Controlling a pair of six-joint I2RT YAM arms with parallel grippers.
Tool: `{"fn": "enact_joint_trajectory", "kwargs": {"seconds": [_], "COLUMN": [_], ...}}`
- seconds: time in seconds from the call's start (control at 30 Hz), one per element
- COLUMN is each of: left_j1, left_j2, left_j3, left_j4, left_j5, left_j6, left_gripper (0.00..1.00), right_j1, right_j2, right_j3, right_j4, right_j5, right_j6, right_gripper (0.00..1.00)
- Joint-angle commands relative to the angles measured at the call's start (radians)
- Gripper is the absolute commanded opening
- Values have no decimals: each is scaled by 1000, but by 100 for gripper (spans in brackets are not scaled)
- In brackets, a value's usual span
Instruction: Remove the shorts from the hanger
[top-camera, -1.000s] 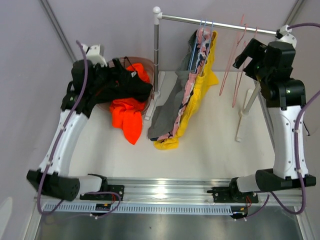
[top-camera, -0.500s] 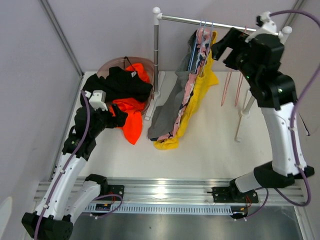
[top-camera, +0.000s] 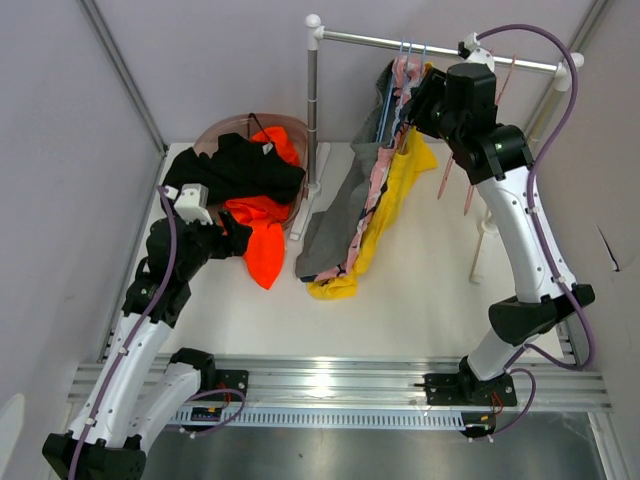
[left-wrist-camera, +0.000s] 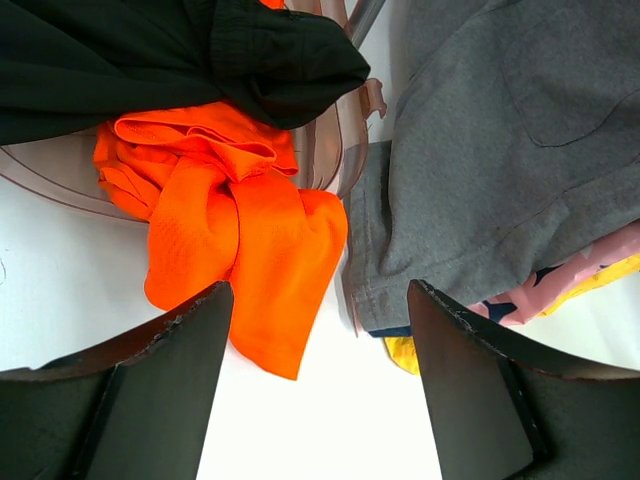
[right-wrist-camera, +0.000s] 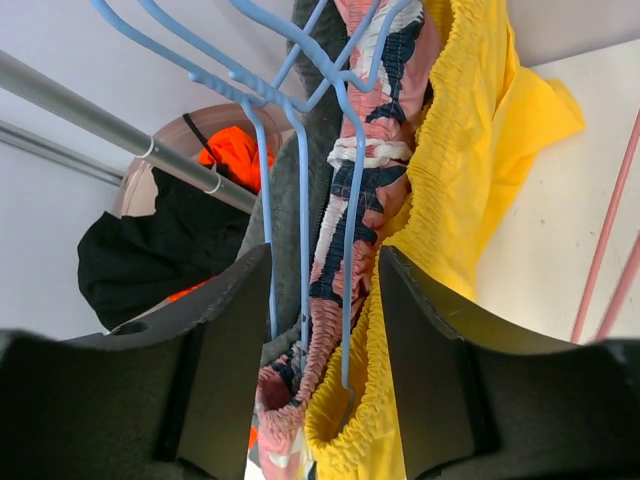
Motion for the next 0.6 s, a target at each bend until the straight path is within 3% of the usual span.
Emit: {"fn": "enact_joint_trajectory", "kwargs": {"seconds": [0.0, 0.23, 0.4, 0.57], "left_j1": [-6, -6, -6, -6], "left_j2": [-12, -13, -15, -15], "left_j3": [6, 5, 5, 3], "left_j4": [31, 31, 29, 31], "left_j5": [-5, 1, 4, 4], "left_j6": [-19, -21, -22, -21], "left_gripper": [77, 77, 77, 77], "right_j1": [15, 20, 23, 24], "right_j2": [6, 27, 48, 61], "right_j3": [-21, -72, -72, -70], "right_j4": [63, 94, 111, 121], "right_j5": [45, 56, 59, 63], "right_j6": [12, 15, 19, 19], "right_gripper": [52, 49, 40, 24]}}
